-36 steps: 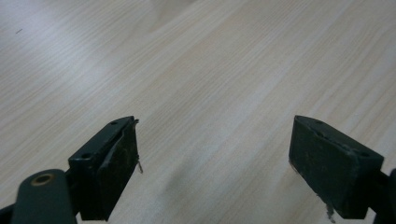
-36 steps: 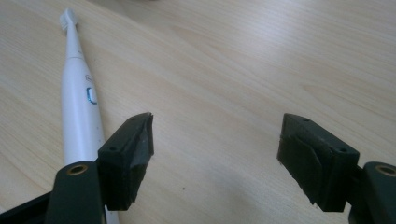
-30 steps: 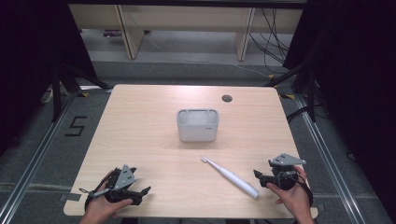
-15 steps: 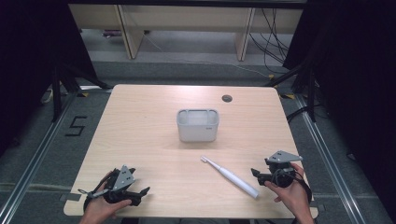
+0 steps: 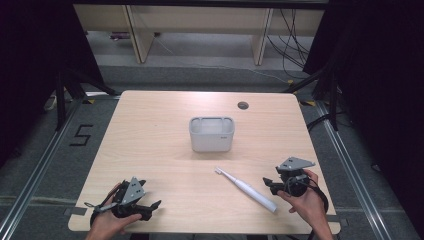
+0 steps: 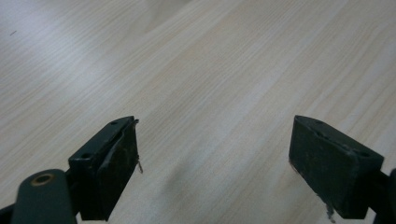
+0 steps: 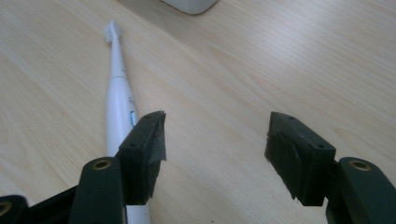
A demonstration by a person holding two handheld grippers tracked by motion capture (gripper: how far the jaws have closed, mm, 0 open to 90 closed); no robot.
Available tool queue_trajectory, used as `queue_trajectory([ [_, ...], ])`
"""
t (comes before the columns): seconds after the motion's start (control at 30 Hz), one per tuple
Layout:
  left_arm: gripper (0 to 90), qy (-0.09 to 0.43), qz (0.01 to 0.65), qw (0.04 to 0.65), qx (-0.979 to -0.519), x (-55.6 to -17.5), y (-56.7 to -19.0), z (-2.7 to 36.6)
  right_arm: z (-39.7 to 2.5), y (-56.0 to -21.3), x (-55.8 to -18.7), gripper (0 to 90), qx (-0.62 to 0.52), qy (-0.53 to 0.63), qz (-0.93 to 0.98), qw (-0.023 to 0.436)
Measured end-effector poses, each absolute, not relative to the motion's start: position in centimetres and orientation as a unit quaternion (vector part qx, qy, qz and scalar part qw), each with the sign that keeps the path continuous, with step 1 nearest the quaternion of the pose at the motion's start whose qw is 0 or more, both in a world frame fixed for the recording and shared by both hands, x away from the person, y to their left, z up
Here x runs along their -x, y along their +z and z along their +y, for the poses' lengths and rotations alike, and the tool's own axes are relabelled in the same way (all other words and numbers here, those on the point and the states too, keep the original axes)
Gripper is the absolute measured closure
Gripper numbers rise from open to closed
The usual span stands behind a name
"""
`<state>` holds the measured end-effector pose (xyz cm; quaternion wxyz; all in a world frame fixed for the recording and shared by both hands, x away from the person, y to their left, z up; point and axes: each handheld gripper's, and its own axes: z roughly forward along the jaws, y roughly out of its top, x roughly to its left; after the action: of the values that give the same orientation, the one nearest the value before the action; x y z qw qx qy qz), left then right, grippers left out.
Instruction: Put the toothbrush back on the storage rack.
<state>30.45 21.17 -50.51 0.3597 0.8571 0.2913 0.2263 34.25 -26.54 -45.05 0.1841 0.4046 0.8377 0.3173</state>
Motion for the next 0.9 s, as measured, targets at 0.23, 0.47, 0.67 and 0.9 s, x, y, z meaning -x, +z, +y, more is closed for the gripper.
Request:
queue_trajectory([
  [0.23,15.2,0.229,0.283,0.352,-0.862,-30.4,-50.4,21.3,-25.0,-44.9,-34.8,39.5,-0.378,0.302,0.857,0.174],
  [0.47,15.2,0.23,0.28,0.348,-0.865,-30.5,-50.3,21.4,-23.5,-44.9,-35.4,39.6,-0.347,0.289,0.877,0.162],
  [0.67,15.2,0.232,0.289,0.35,-0.861,-30.4,-50.4,21.3,-22.3,-45.3,-35.5,41.6,-0.344,0.27,0.887,0.144],
  [0.9,15.2,0.229,0.288,0.351,-0.861,-30.4,-50.4,21.3,-21.0,-46.1,-35.9,42.1,-0.323,0.251,0.903,0.131],
])
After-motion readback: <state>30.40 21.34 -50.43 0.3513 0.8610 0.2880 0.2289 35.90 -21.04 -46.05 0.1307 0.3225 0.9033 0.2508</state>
